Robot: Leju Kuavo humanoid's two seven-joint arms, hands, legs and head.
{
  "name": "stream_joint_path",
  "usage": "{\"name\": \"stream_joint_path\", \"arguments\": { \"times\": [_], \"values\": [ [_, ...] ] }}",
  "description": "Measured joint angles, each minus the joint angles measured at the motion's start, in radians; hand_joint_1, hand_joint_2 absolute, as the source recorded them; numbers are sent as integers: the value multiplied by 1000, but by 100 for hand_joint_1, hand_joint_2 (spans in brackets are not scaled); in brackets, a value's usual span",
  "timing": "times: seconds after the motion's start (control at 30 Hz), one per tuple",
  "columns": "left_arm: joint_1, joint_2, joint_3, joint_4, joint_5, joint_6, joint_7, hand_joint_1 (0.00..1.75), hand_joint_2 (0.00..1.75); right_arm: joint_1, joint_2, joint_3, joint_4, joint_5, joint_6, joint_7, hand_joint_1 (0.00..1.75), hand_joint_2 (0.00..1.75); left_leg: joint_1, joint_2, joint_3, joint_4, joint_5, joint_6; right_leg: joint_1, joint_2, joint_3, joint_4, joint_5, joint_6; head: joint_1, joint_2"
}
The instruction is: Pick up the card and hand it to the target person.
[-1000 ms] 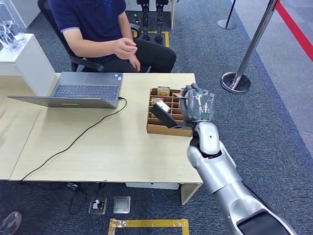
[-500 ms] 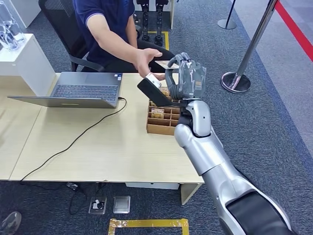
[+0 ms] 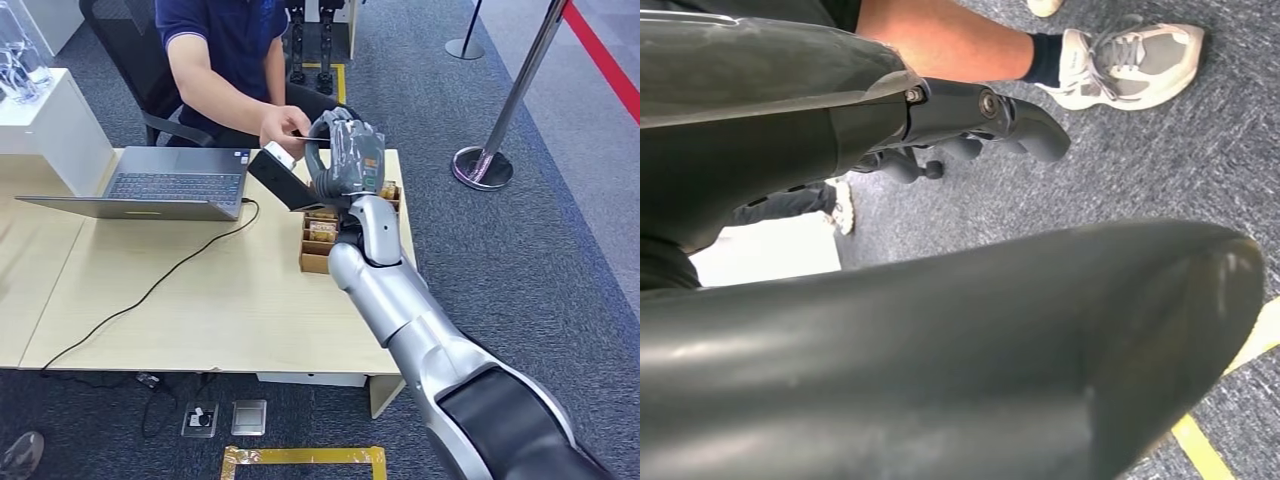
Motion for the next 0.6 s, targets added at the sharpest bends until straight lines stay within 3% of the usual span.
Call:
{"name": "stream_joint_path", "arguments": {
  "times": [0.43,0.6],
  "values": [
    [0,-3,-3,1,-1,-4,3,0,0,5,6,-49,13,18,0,-35,0,175,0,0,0,0,0,0,0,0,0,0,0,0,1,0],
    [8,-4,0,1,13,3,-2,0,0,47,-20,-76,-59,-72,1,-95,0,175,0,0,0,0,0,0,0,0,0,-1,0,0,-1,0]
  ]
}}
